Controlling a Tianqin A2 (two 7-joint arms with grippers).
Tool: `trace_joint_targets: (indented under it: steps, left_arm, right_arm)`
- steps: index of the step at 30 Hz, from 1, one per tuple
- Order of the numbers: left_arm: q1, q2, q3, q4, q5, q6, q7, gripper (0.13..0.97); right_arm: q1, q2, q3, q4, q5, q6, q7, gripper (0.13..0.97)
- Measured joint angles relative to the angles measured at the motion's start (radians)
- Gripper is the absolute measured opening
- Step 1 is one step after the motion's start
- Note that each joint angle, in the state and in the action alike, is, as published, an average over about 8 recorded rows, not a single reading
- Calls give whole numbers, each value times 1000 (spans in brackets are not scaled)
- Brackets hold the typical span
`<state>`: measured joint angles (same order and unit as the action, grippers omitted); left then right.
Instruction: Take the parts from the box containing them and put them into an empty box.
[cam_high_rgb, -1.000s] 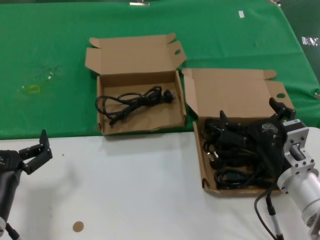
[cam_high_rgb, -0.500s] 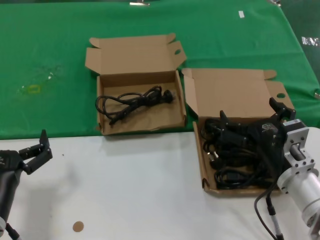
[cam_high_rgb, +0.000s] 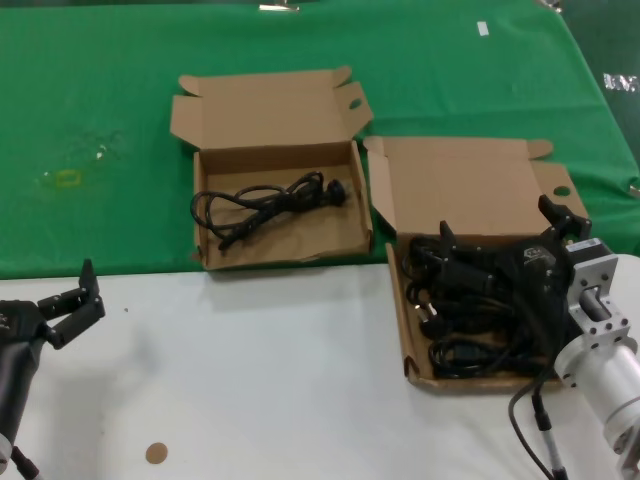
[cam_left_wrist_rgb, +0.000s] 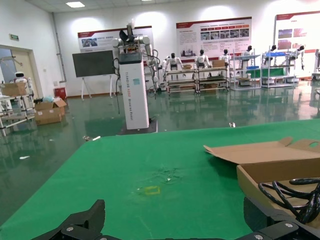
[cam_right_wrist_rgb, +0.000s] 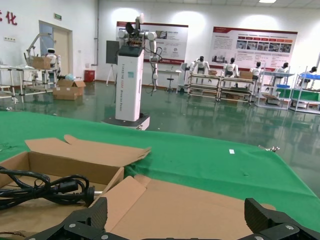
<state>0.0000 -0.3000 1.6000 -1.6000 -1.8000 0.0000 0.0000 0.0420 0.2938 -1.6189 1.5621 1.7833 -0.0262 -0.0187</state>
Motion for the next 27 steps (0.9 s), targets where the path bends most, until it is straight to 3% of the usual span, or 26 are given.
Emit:
trace_joint_targets:
  steps: [27]
  left_arm:
    - [0,0,0,0,0,0,0,966]
  right_arm:
    - [0,0,0,0,0,0,0,966]
